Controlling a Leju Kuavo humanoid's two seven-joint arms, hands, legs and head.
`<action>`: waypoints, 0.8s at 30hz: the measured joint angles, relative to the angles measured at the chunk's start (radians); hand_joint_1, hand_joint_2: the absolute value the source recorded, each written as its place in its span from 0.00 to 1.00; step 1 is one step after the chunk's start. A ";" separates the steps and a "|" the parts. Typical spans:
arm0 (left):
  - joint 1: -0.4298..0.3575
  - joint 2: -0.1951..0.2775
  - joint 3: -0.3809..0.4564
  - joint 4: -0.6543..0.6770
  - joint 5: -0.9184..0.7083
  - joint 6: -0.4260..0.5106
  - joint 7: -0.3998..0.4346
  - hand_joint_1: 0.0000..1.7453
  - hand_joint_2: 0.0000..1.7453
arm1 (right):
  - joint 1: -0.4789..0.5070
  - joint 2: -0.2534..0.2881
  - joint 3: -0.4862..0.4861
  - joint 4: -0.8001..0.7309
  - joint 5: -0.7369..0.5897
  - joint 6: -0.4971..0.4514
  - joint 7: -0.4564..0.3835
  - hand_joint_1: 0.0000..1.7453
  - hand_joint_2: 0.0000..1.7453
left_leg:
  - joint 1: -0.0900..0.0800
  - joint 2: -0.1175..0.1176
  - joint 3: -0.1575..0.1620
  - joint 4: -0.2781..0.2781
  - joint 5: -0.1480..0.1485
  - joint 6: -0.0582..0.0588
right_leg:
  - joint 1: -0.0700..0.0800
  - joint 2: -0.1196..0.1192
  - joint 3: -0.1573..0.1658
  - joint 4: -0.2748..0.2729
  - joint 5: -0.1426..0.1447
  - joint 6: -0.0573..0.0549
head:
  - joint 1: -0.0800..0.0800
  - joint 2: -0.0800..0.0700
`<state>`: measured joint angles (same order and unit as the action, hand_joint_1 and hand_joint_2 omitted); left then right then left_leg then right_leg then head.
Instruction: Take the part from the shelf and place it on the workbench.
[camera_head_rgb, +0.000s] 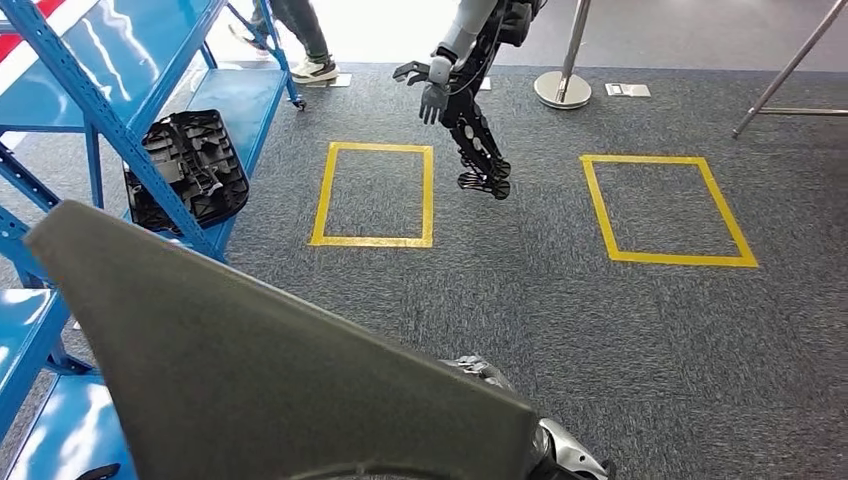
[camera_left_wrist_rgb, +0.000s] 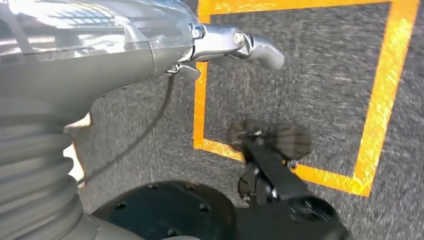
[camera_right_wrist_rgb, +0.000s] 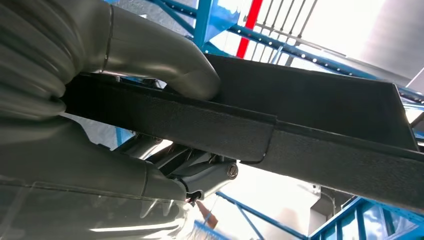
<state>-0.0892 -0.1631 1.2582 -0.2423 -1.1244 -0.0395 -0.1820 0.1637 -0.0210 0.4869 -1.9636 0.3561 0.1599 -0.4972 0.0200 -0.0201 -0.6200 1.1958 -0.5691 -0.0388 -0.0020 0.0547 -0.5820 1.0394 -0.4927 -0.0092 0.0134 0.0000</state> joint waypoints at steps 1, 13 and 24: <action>-0.001 -0.001 -0.001 0.001 -0.002 -0.002 -0.001 0.00 1.00 | 0.000 -0.001 0.002 -0.002 0.000 -0.001 0.003 1.00 1.00 | 0.003 -0.022 0.024 -0.064 0.027 0.000 | 0.000 0.010 -0.001 0.005 -0.003 0.005 | 0.000 0.000; -0.004 -0.009 -0.017 0.006 -0.009 -0.011 -0.008 0.00 1.00 | -0.008 -0.012 0.017 -0.016 -0.010 0.000 0.015 1.00 1.00 | 0.000 0.047 0.052 -0.134 0.038 0.043 | -0.002 -0.037 -0.164 0.289 -0.107 0.038 | 0.003 0.000; -0.015 -0.014 -0.023 0.007 -0.015 -0.013 -0.024 0.00 1.00 | -0.012 -0.019 0.026 -0.029 -0.040 -0.002 -0.002 1.00 1.00 | -0.006 0.053 0.058 -0.075 -0.028 0.007 | 0.005 -0.070 -0.017 -0.001 0.008 0.001 | 0.001 0.000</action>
<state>-0.1047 -0.1775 1.2348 -0.2357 -1.1393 -0.0526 -0.2062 0.1522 -0.0398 0.5130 -1.9925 0.3158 0.1581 -0.4990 0.0139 0.0331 -0.5618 1.1212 -0.5968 -0.0314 0.0028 -0.0155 -0.5987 1.0384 -0.4843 -0.0086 0.0145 0.0000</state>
